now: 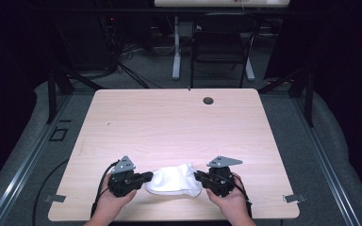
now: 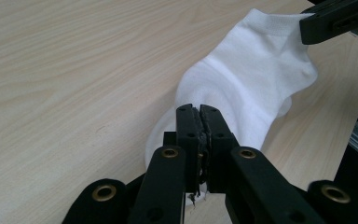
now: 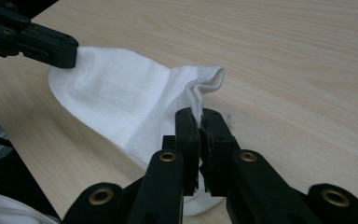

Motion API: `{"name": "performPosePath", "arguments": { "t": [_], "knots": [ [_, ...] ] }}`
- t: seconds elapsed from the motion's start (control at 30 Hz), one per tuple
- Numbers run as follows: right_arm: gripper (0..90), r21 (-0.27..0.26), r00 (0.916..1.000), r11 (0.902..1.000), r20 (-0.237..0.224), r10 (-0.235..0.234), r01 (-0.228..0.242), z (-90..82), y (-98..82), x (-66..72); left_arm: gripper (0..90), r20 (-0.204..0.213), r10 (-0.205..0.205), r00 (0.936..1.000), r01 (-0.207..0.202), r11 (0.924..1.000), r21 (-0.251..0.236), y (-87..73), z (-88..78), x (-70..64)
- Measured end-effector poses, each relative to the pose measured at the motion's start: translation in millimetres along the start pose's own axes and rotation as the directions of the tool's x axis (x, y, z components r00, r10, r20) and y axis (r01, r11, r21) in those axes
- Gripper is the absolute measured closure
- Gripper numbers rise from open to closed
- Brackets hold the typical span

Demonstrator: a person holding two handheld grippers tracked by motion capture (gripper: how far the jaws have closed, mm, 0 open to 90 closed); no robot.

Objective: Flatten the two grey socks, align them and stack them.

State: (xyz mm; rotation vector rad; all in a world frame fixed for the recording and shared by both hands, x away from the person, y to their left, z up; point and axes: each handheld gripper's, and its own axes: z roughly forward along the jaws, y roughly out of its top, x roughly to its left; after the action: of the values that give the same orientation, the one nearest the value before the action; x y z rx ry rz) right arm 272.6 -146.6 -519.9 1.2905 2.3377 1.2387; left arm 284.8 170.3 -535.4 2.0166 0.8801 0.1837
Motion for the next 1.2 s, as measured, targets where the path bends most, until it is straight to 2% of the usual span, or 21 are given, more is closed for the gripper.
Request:
{"name": "performPosePath", "arguments": {
  "t": [0.1,0.17,0.3,0.4,0.43,0.77,0.83,1.2],
  "knots": [
    [86.5,0.005,0.9998,0.9999,0.010,-0.015,0.015,1.6,-3.7,-1.0,87.4,0.007,-0.005,1.0000,0.005,1.0000,0.003,-2.9,3.5,1.3],
    [86.5,-0.001,0.9999,1.0000,0.011,-0.001,0.001,3.9,-6.1,-2.1,87.4,0.013,-0.021,0.9997,0.021,0.9997,0.009,-4.2,5.0,3.0],
    [86.5,0.006,0.9998,0.9999,0.015,0.014,-0.014,8.1,-9.4,-5.4,87.4,0.014,-0.028,0.9995,0.028,0.9996,0.011,-5.9,7.5,7.8],
    [86.5,0.023,0.9998,0.9997,0.018,0.009,-0.010,10.9,-11.3,-7.4,87.4,0.016,-0.038,0.9991,0.038,0.9990,0.024,-7.8,9.9,9.6],
    [86.5,0.023,0.9997,0.9996,0.015,0.018,-0.019,11.9,-12.0,-7.4,87.3,0.014,-0.035,0.9993,0.034,0.9990,0.028,-8.4,11.2,10.2],
    [86.5,0.058,0.9997,0.9983,0.022,-0.007,0.006,15.5,-15.0,-8.1,87.3,0.006,-0.034,0.9994,0.034,0.9981,0.052,-10.8,16.9,12.8],
    [86.5,0.056,0.9998,0.9984,0.022,0.004,-0.005,17.3,-16.0,-7.8,87.3,0.008,-0.038,0.9992,0.038,0.9977,0.055,-11.2,18.2,14.1],
    [86.4,0.086,0.9995,0.9963,0.033,-0.004,0.001,20.0,-18.5,-10.0,87.2,0.004,-0.035,0.9994,0.035,0.9964,0.078,-13.4,24.6,15.0]
  ]
}}
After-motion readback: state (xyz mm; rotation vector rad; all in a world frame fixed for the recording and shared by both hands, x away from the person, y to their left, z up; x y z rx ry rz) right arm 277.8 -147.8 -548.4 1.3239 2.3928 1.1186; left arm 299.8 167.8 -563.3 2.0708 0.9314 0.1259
